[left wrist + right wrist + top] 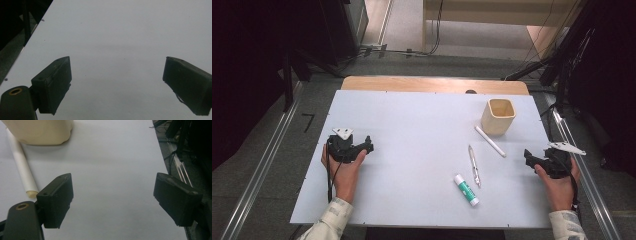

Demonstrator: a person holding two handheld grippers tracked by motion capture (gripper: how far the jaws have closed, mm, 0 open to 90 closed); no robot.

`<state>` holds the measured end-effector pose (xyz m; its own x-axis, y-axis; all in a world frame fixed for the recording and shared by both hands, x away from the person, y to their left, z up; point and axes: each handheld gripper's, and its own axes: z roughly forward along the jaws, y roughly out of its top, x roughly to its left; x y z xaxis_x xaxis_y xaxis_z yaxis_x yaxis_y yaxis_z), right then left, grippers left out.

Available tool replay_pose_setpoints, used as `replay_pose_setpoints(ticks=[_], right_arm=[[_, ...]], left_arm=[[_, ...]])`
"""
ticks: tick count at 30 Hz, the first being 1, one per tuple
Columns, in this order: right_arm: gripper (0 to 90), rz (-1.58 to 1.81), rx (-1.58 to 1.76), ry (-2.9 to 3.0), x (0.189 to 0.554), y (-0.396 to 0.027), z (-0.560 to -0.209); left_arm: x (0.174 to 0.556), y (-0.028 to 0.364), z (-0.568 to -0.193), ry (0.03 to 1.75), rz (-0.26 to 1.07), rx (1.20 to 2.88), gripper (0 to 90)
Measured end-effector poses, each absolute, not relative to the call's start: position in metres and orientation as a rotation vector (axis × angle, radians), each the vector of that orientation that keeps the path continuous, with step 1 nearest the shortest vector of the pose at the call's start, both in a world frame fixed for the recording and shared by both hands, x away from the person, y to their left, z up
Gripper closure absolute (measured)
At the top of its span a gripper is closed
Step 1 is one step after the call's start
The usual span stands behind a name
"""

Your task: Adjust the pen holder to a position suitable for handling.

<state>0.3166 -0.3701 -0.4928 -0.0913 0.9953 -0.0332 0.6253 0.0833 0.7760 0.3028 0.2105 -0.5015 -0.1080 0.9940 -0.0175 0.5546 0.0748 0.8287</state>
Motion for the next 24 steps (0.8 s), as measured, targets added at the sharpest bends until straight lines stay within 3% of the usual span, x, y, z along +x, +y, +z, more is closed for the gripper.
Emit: replay_pose_setpoints(ticks=[24], right_arm=[[15.9, 0.934, 1.580, 1.780, 0.337, -0.365, -0.471]], left_arm=[[0.302, 0.210, -0.502, 1.741, 0.907, 1.542, 9.3]])
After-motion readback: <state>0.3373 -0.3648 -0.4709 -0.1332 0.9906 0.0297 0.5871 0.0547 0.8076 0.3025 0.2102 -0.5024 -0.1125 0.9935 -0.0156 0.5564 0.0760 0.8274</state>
